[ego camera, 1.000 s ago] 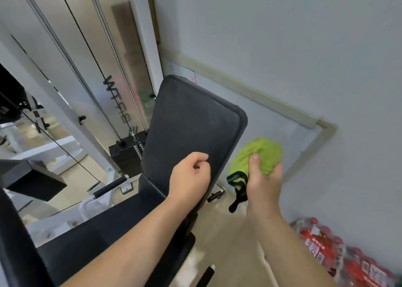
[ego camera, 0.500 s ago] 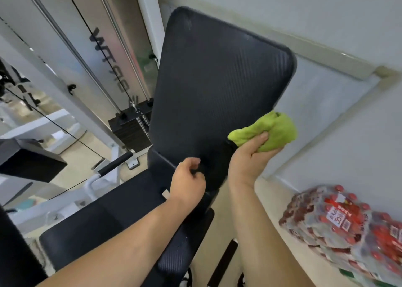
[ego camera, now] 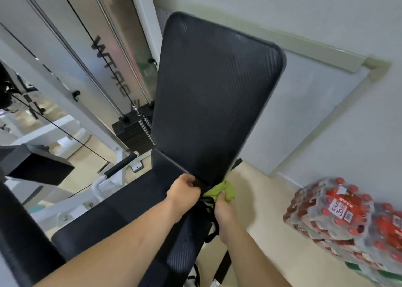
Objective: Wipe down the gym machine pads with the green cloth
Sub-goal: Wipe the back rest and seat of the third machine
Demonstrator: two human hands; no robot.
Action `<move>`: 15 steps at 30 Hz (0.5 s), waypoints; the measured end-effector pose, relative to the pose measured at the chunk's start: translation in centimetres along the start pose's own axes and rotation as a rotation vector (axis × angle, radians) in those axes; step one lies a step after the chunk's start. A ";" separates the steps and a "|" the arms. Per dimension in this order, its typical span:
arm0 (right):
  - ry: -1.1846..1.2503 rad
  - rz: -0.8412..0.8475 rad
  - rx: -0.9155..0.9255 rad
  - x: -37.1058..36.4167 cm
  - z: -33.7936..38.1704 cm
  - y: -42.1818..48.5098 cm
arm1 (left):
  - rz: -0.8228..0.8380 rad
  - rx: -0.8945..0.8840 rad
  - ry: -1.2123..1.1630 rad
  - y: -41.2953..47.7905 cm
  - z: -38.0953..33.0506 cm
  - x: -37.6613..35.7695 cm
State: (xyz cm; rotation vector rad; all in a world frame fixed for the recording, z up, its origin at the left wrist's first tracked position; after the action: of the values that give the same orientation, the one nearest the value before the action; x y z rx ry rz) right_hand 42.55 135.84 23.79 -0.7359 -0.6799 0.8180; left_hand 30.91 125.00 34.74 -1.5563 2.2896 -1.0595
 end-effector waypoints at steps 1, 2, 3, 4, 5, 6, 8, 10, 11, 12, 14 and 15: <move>0.000 0.064 -0.006 0.6 0.2 -0.8 | 0.102 0.055 0.019 -0.8 0.1 -0.9; -0.029 0.131 0.002 1.6 1.6 -2.8 | 0.222 0.114 0.028 -1.7 0.3 -1.8; -0.072 0.192 0.026 2.5 3.0 -4.7 | 0.333 0.176 -0.002 -2.7 0.3 -2.6; -0.107 0.249 0.046 3.3 4.3 -6.2 | 0.422 0.235 -0.088 -3.4 0.4 -3.2; -0.122 0.302 0.050 3.9 5.7 -7.5 | 0.483 0.277 -0.206 -4.2 0.2 -3.6; -0.129 0.361 0.071 4.3 7.5 -9.2 | 0.508 0.295 -0.337 -4.8 -0.3 -3.8; -0.187 0.441 0.118 4.3 11.5 -11.6 | 0.404 0.262 -0.527 -4.8 -1.4 -3.1; -0.492 0.387 0.214 3.6 15.3 -13.1 | 0.214 0.221 -0.653 -4.3 -2.1 -1.3; -0.734 0.290 0.323 3.2 17.3 -13.5 | 0.135 0.223 -0.721 -3.9 -1.9 -0.3; -0.994 0.152 0.493 2.9 19.6 -13.9 | 0.059 0.234 -0.782 -3.5 -1.6 0.6; -1.411 -0.152 0.900 1.1 23.6 -15.4 | -0.108 0.268 -0.864 -2.7 -0.3 3.0; -1.464 -0.226 1.070 0.0 25.1 -16.0 | -0.207 0.296 -0.882 -2.3 0.7 4.4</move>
State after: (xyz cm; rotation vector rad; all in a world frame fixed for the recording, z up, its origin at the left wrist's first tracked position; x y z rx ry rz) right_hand 29.58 135.94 50.59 1.0558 -1.3561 1.2641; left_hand 31.03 120.43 36.77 -1.6850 1.3468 -0.5282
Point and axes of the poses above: each hand's wrist, its own y-axis towards the middle knuckle, its own x-axis out of the back of the hand, z = x × y, the point moved 8 cm from there along y, towards the middle knuckle, and after that the axes turned 15 degrees about -y, right-handed, at the moved point
